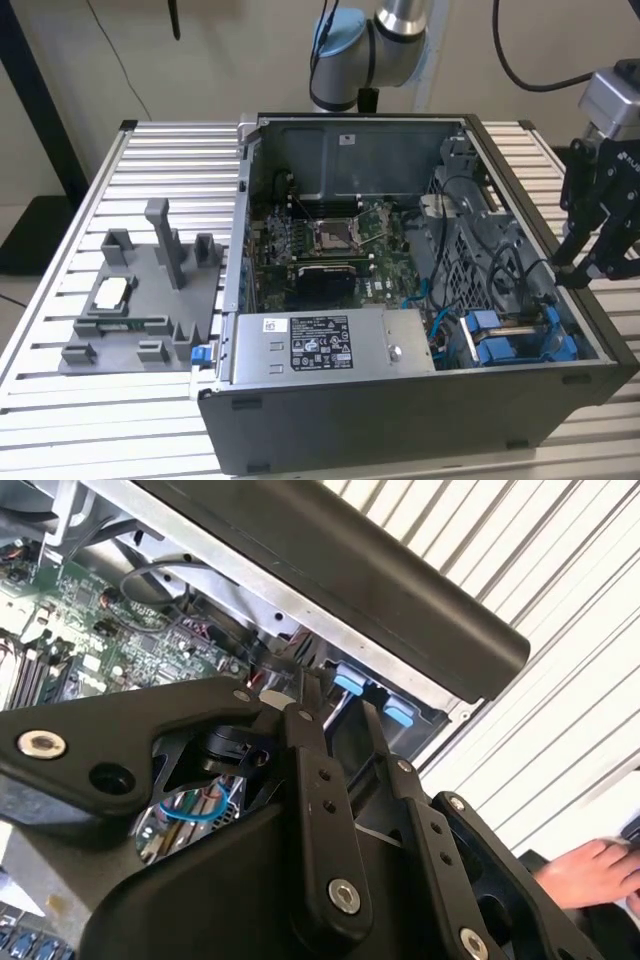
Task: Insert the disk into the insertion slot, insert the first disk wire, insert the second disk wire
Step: 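Insert the second disk wire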
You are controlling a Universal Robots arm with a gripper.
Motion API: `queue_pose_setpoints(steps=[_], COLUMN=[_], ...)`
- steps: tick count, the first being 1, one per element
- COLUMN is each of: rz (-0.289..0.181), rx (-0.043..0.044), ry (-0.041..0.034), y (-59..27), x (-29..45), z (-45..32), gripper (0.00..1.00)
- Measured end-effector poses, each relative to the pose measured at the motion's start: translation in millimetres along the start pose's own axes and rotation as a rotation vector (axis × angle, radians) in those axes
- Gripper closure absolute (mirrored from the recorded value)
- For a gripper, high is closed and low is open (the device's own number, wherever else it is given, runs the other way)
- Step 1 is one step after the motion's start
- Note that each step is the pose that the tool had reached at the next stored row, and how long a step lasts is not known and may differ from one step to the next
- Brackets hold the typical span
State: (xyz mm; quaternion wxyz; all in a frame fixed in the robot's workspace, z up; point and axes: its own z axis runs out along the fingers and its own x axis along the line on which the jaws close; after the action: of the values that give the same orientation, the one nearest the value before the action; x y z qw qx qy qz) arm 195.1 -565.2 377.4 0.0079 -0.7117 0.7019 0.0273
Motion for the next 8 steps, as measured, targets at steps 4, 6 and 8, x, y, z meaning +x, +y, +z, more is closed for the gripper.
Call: queue_pose_setpoints(steps=[4, 6, 8], rz=[0.000, 0.000, 0.000], rx=[0.0000, 0.0000, 0.0000], ry=[0.0000, 0.0000, -0.0001], y=[-0.8, -0.9, -1.0], x=[0.0, 0.1, 0.1], z=[1.1, 1.3, 1.4], gripper=[0.67, 0.69, 0.76])
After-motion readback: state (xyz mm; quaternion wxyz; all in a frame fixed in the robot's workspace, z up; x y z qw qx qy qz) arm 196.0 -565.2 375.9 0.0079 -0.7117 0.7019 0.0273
